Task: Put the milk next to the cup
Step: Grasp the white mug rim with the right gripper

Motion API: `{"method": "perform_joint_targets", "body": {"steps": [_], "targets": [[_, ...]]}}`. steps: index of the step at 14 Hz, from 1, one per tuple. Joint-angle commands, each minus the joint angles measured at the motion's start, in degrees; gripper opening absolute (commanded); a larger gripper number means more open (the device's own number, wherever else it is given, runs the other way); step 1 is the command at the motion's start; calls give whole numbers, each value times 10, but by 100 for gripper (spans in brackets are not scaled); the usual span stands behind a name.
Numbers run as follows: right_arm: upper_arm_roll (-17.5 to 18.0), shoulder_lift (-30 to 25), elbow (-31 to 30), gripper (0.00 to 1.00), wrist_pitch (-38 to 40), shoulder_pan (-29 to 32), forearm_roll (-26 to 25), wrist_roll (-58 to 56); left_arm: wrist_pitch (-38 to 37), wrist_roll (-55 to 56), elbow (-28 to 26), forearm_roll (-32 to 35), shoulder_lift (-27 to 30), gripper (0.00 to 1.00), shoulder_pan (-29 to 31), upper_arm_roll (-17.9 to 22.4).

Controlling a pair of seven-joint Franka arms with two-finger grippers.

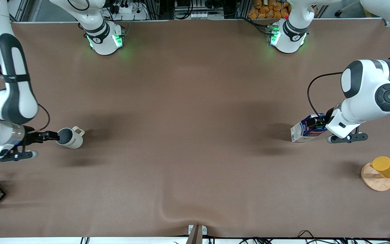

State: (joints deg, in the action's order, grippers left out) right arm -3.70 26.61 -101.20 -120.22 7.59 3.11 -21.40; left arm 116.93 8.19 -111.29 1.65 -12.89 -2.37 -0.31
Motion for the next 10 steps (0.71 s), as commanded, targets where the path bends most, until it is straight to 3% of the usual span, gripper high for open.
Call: {"method": "perform_joint_targets", "body": {"steps": [1,3,7,10], "targets": [[7,-8,-56,70,-71,10,1,-37,1,-12,-5,13,1,100,4,-3],[7,-8,-73,52,-84,8,1,-43,0,-13,-5,13,-2,98,4,-3],[7,-7,-76,0,-85,7,1,-74,1,-13,-2,13,-10,85,2,-3],[7,-12,-64,0,-67,4,1,-69,1,-13,1,13,-15,73,1,-3]]}}
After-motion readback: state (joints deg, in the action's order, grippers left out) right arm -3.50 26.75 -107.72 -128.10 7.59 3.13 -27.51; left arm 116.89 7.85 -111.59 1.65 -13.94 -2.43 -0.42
